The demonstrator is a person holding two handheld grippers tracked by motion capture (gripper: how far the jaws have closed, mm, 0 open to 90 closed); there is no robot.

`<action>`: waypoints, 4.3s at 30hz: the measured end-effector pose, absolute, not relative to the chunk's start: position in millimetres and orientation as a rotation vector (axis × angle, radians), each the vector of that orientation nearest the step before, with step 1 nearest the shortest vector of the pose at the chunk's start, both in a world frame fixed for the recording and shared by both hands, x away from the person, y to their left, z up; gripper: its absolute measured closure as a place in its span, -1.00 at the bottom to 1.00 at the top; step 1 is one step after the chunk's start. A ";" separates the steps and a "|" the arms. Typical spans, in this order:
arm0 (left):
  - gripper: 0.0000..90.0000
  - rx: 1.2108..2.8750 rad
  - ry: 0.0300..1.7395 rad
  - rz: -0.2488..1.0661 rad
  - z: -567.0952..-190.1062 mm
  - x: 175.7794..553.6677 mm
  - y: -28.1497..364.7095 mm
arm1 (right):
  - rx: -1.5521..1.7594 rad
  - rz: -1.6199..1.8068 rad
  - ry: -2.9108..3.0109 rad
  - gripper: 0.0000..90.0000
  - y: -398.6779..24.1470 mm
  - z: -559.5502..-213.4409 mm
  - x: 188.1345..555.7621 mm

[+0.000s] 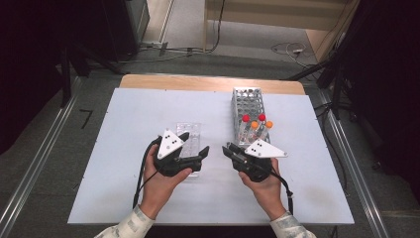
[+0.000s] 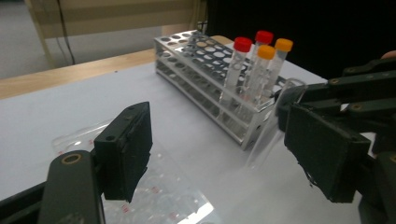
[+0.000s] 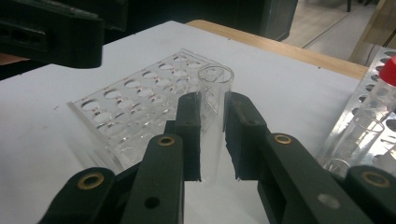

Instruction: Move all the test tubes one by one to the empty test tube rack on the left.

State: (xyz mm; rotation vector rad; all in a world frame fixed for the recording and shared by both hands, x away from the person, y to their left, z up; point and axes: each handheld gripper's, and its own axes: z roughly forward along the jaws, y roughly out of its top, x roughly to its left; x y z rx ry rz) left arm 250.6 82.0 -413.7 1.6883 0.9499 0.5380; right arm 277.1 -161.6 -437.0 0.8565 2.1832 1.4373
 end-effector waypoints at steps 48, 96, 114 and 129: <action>0.72 1.707 0.829 0.410 -407.3 265.5 62.9 | 0.851 1.462 2.234 -0.13 -148.4 -438.6 268.9; 0.72 1.837 0.962 0.559 -427.9 260.7 96.2 | 0.881 1.486 2.202 -0.26 -173.3 -432.1 272.9; 0.69 1.870 0.978 0.507 -438.6 263.6 94.0 | 0.891 1.482 2.200 -0.26 -174.0 -432.9 273.6; -0.21 1.681 1.040 0.475 -426.8 266.1 117.6 | 0.923 1.470 2.169 -0.26 -184.6 -432.4 276.8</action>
